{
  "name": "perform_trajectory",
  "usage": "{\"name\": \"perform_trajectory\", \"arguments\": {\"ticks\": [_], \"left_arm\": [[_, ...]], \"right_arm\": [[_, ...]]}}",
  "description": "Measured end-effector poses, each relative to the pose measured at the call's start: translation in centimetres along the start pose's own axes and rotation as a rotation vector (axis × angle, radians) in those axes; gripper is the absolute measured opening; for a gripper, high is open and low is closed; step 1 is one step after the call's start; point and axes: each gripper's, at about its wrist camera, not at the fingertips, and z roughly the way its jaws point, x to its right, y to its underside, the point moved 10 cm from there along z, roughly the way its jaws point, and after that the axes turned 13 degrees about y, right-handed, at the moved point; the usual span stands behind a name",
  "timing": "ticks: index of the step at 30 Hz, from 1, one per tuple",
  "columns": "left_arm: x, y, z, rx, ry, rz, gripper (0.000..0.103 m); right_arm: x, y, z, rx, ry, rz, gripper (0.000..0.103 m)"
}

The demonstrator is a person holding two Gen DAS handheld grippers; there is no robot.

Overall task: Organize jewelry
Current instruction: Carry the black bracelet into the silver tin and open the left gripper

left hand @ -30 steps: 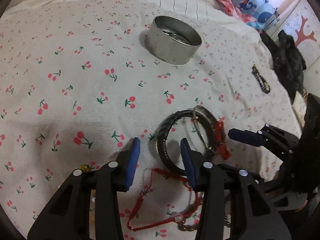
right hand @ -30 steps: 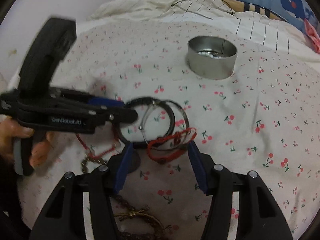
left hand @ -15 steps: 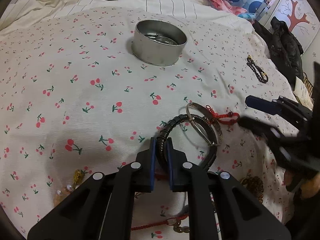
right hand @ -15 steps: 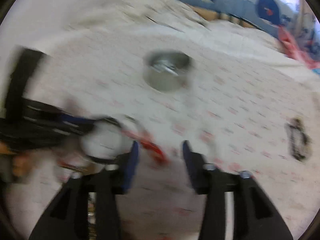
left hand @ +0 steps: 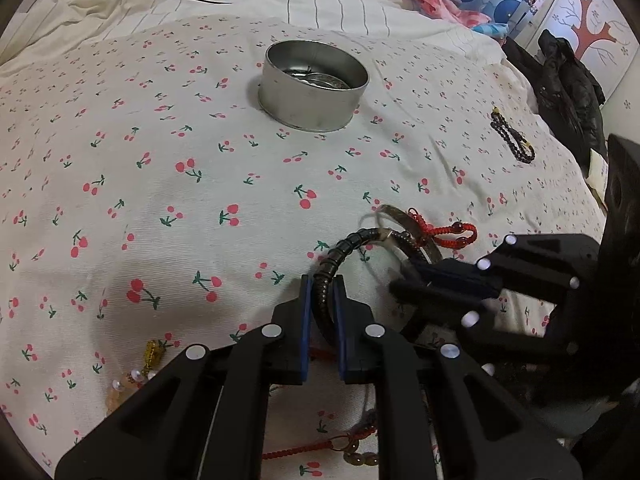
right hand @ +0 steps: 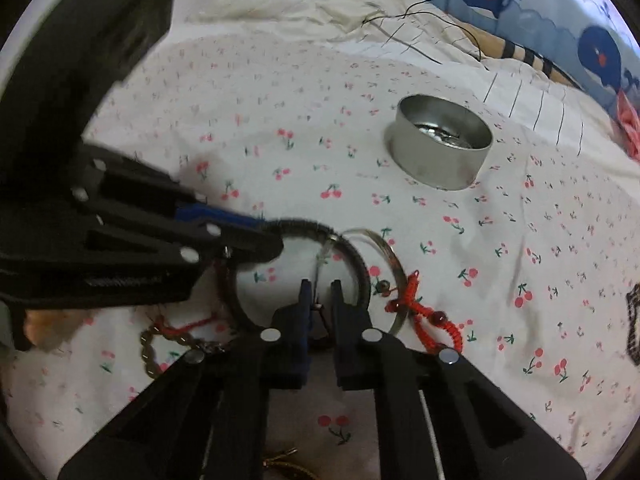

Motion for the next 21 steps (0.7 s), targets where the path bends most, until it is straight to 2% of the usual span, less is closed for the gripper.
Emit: {"name": "perform_trajectory", "arguments": {"ticks": [2,6,11,16,21], "left_arm": [[0.0,-0.1,-0.1,0.004,0.001,0.002,0.009],[0.6,-0.7,-1.1,0.032,0.035,-0.003,0.009],[1.3,-2.7,-4.2,0.117,0.098,-0.028,0.009],[1.0,-5.2,-6.9,0.192,0.096,-0.037,0.009],[0.0,-8.9,-7.6,0.243,0.058,-0.049,0.009]], "right_arm": [[0.6,-0.6,-0.9,0.023,-0.036,0.051,0.006],[2.4,-2.5,-3.4,0.07,-0.17,0.214,0.007],[5.3,-5.5,-7.5,0.182,-0.312,0.379,0.007],[7.5,-7.8,-8.7,0.229,-0.447,0.505,0.007],[8.6,-10.0,-7.7,0.23,-0.49,0.55,0.007]]}}
